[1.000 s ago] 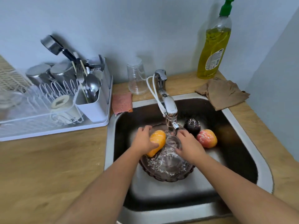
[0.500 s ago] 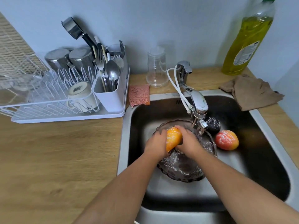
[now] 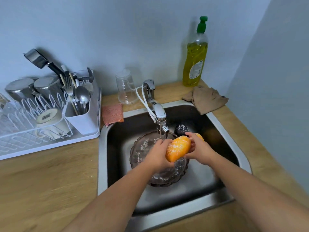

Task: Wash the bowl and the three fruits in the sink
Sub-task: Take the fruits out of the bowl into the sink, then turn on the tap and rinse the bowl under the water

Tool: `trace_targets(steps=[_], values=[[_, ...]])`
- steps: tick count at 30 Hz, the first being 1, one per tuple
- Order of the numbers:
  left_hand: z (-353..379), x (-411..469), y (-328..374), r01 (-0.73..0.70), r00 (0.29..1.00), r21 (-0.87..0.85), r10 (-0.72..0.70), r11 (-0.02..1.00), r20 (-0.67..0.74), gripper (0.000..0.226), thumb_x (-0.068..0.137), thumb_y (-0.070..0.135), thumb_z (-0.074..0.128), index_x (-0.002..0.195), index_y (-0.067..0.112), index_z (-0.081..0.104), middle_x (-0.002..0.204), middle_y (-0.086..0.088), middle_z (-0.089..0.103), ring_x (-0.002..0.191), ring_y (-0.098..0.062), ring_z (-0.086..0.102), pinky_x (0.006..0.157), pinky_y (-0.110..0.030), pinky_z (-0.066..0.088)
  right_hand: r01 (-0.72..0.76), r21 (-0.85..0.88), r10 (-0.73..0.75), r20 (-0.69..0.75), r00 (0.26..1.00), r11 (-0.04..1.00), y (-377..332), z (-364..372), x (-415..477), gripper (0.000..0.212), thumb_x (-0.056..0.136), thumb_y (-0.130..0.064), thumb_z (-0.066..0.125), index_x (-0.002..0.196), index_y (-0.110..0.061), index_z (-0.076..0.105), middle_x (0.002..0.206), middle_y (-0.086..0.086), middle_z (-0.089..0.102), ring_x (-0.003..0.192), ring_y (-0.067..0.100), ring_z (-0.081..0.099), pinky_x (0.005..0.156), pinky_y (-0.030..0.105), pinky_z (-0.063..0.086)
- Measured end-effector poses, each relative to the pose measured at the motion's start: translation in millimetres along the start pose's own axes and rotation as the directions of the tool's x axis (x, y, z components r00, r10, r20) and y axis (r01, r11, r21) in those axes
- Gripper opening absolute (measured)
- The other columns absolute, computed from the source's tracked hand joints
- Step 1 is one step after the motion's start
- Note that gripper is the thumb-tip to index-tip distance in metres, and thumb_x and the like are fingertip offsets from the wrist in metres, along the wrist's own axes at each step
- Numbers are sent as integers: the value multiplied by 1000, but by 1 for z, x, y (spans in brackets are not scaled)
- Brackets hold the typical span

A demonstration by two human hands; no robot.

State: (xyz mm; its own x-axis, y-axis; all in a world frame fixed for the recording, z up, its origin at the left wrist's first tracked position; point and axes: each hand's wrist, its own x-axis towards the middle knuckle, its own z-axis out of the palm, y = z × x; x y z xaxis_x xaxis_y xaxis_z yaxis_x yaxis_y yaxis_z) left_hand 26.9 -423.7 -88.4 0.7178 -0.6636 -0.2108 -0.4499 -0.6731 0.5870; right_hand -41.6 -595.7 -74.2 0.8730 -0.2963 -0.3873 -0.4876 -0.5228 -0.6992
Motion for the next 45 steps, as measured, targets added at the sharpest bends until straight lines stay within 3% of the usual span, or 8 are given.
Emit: trace_targets(steps=[11,18,23,28,31,34,38,45], values=[[65,14,49,-170,974,110,150,979,170,77,69,33,78,135,25,41,127,-5,48,118,-23,47,96,-32,40,-292,-399,332,34,943,869,46,-34,-15,90,68,-10,82,142,-17,31,134,16,51,121,34,52,97,42,47],[73,25,47,-283,957,448,219,848,189,79,68,45,78,135,22,41,134,0,50,122,-22,40,100,-35,31,-272,-490,349,71,935,828,57,-25,-5,89,69,-10,81,142,-19,31,135,16,50,122,35,51,98,44,47],[65,27,38,-273,961,361,231,892,155,82,65,43,81,136,26,42,136,3,50,128,-19,38,101,-33,29,-263,-515,342,62,938,816,54,-29,-3,85,72,-11,79,143,-20,33,137,15,48,121,33,52,97,41,48],[39,12,25,-169,986,200,166,965,30,61,74,42,76,126,27,50,121,6,56,117,-15,48,99,-32,39,-162,-511,206,30,978,844,32,-44,-1,75,78,-10,71,144,-18,35,136,13,52,118,30,55,92,34,50],[7,-5,9,-12,993,-22,10,1000,-116,15,87,35,65,98,27,58,84,13,61,81,-8,59,73,-22,46,-65,-479,85,20,996,875,3,-55,6,58,81,-18,71,134,-20,48,134,9,54,118,26,54,91,31,47],[-38,-15,-7,73,923,-247,-159,966,-351,14,93,32,58,83,22,58,66,7,60,61,-8,55,59,-22,42,69,-356,-85,-32,996,932,-32,-58,22,43,84,-21,69,125,-19,57,131,5,57,115,22,56,92,30,45],[-99,-14,-3,-103,811,-283,-84,954,-579,9,95,26,55,95,23,63,85,7,64,77,-6,57,67,-18,41,255,-222,-289,-135,948,941,-84,-56,49,30,91,-19,60,120,-21,59,121,2,63,102,18,60,85,29,46],[-132,1,19,-307,870,-244,168,920,-463,24,92,26,60,114,29,69,118,13,67,113,4,56,101,-20,43,464,-222,-507,-212,835,857,-163,-46,98,34,93,-10,51,125,-20,58,130,5,61,117,23,57,99,32,42]])
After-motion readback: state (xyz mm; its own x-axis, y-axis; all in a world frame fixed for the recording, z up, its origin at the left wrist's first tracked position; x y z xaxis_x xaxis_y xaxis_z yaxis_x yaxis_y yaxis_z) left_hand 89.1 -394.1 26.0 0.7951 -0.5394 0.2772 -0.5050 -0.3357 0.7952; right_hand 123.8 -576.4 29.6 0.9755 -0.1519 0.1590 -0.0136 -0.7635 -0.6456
